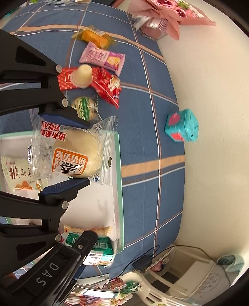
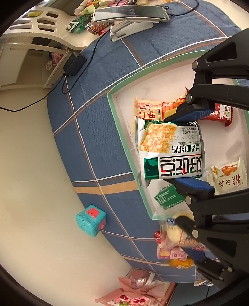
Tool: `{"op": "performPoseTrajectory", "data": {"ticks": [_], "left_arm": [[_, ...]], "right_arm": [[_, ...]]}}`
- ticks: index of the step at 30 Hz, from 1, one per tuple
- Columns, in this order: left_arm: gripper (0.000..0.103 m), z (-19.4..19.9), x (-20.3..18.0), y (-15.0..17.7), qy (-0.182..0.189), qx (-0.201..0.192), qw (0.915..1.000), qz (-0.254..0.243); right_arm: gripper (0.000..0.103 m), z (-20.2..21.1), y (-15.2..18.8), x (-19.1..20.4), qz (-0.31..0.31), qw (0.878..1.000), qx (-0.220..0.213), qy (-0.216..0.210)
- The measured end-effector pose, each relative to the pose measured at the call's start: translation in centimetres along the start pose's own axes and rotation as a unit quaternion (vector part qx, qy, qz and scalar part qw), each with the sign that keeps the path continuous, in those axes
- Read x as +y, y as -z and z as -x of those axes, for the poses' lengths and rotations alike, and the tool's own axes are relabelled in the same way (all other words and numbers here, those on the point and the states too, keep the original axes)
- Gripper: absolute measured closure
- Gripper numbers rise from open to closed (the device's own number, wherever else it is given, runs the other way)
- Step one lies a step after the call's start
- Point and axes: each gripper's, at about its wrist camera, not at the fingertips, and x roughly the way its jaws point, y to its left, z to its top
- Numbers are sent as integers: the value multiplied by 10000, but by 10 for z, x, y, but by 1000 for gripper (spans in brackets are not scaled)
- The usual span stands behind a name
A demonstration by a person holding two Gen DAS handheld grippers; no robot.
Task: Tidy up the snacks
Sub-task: 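Carry the wrapped bun and cracker bag over the white tray with both grippers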
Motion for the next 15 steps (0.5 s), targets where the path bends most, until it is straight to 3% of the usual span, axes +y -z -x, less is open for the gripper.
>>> {"op": "performPoseTrajectory", "data": {"ticks": [15], "left_arm": [[50, -29, -16, 4, 56, 140, 9995, -274]], "right_arm": [[49, -25, 1, 3, 204, 9997, 96, -35]]}}
